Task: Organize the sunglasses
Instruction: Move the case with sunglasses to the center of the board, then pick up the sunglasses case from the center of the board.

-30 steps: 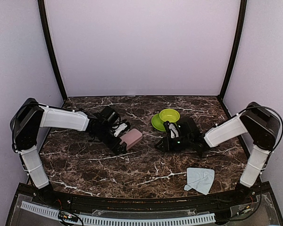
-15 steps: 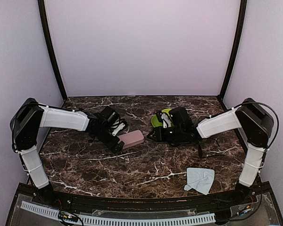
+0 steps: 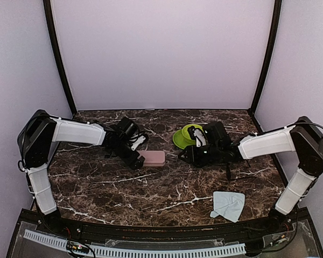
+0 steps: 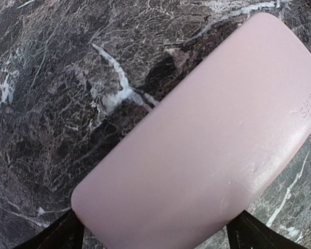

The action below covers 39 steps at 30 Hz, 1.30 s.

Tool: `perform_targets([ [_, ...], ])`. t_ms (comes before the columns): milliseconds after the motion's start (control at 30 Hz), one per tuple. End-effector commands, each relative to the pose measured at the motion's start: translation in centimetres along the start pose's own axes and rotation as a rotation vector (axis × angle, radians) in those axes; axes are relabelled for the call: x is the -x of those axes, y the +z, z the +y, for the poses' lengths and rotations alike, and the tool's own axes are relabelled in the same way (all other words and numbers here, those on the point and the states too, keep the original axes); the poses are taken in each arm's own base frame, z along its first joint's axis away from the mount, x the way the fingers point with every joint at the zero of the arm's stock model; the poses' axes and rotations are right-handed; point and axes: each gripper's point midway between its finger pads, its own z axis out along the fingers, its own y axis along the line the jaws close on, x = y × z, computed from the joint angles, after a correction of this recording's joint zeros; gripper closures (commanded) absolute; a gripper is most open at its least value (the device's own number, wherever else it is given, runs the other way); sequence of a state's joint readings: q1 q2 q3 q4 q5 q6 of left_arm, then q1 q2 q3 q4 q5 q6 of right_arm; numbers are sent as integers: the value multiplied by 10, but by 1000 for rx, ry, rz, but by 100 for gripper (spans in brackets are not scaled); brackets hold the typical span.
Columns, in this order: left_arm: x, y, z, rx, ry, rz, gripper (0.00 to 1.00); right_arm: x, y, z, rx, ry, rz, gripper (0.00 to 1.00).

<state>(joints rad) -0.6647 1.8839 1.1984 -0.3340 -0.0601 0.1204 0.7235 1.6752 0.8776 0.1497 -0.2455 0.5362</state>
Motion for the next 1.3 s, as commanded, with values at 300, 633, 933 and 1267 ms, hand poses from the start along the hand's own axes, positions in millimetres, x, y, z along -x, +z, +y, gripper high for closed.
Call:
perform_targets([
  [300,37,17,25,54,-46,-53,3,6,-73,-42,-273,-10,-61,54],
  [633,65,-45,3,-80,-97,-250,2,9,-96,-67,-419,-37,-45,40],
  [933,122,-60,-106,-279,78,-381,2,14,-112,-87,-432,27,-80,34],
  [1267,162,5,-190,-361,131,-352,2,28,-155,-108,-477,81,-169,26],
])
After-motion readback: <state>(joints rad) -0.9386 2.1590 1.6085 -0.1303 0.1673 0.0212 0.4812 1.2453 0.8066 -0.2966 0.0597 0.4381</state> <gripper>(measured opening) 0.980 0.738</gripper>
